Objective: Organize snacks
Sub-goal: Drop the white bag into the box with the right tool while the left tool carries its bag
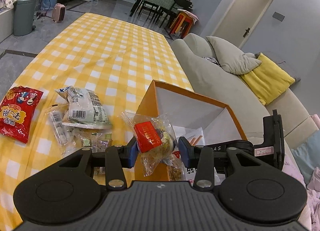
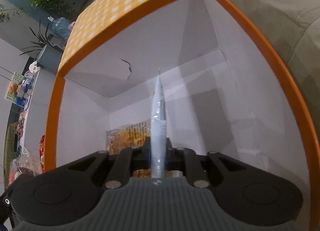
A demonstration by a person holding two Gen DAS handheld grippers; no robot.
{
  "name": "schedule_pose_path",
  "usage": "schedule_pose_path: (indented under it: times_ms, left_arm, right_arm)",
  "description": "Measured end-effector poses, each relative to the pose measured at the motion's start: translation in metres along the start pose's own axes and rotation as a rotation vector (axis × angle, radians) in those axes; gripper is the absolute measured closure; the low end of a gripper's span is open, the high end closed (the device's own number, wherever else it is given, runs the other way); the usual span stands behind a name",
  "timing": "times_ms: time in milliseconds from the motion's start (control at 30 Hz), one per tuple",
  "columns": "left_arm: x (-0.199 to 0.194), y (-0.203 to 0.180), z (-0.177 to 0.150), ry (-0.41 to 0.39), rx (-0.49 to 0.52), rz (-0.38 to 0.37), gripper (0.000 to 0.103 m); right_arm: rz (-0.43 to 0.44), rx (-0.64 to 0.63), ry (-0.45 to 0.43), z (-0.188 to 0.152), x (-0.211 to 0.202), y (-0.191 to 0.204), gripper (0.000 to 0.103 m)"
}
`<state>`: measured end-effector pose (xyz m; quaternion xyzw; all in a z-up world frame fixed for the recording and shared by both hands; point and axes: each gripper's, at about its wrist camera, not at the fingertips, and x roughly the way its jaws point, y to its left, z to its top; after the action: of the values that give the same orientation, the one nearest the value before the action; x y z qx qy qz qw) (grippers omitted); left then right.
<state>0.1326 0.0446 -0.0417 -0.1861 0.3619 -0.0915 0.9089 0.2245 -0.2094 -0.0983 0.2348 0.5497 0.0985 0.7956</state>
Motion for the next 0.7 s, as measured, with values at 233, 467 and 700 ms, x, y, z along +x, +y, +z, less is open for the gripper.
schedule_pose_path:
  times_ms: [233, 467, 700]
  left_arm:
    - [-0.003, -0.005, 0.002, 0.012, -0.003, 0.006, 0.055]
    - [-0.009, -0.014, 0.003, 0.022, 0.012, 0.047, 0.055]
    - [-0.016, -0.022, 0.002, 0.048, 0.055, 0.106, 0.055]
  right_arm:
    - [-0.021, -0.005, -0.023, 0.002, -0.005, 0.009, 0.059]
    - [-0.045, 0.004, -0.033, 0.000, -0.012, 0.010, 0.046]
    - [-0.046, 0.000, -0.056, -0.003, -0.020, 0.010, 0.034]
